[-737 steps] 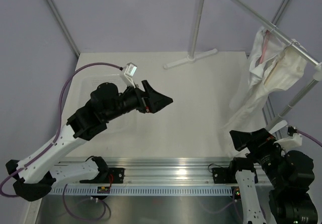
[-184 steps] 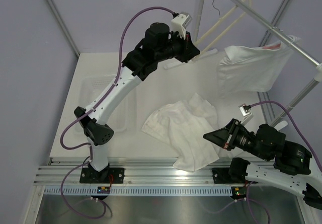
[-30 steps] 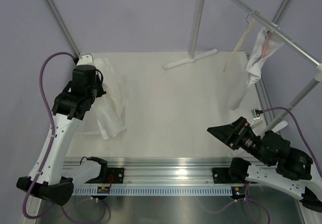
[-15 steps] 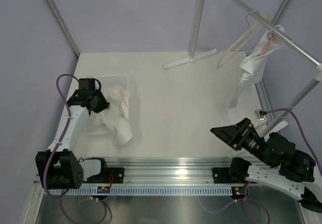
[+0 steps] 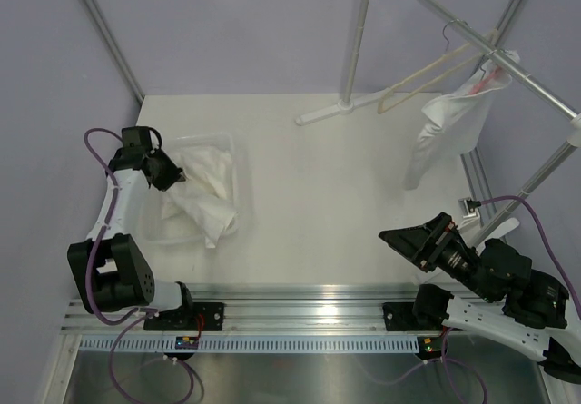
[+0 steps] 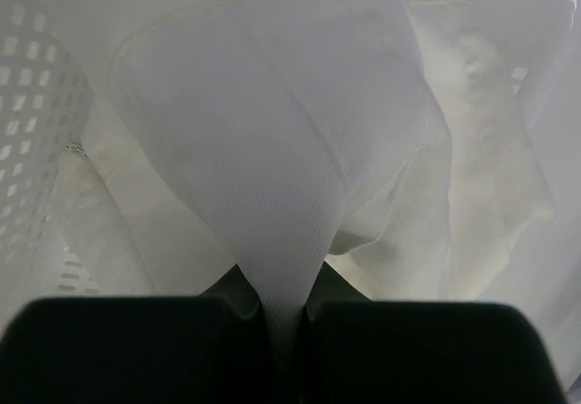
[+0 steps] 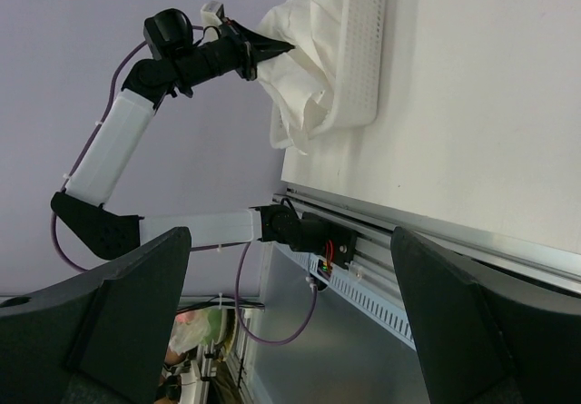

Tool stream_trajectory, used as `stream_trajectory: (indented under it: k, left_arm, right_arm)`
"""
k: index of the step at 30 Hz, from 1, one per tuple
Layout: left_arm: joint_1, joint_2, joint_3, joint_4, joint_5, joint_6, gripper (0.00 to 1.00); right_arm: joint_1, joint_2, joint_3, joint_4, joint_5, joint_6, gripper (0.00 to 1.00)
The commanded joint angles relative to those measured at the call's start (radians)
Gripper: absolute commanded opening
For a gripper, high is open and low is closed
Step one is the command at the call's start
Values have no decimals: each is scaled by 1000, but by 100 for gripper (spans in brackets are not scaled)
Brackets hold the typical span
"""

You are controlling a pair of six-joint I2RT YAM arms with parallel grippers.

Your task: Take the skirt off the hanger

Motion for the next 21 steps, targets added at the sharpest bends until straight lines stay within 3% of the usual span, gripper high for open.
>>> stream_trajectory:
  k: [1,9,17,20,21]
  left_arm:
    - [7,23,49,13,-139,-14,0]
    - [4,142,97,59,-370,19,0]
    - [-15,209,118,85,-335,61,0]
    - [-29,214,111,64,-330,73,14]
    - [-29,211,108,54,-312,64,27]
  right_arm:
    - [4,33,6,27,5,7,100]
    - [4,76,-6,53,-10,4,99]
    - [6,78,-26,73,-12,10,100]
    - [4,84,-23,76,-21,10,99]
    - [6,87,-21,73,-23,10,99]
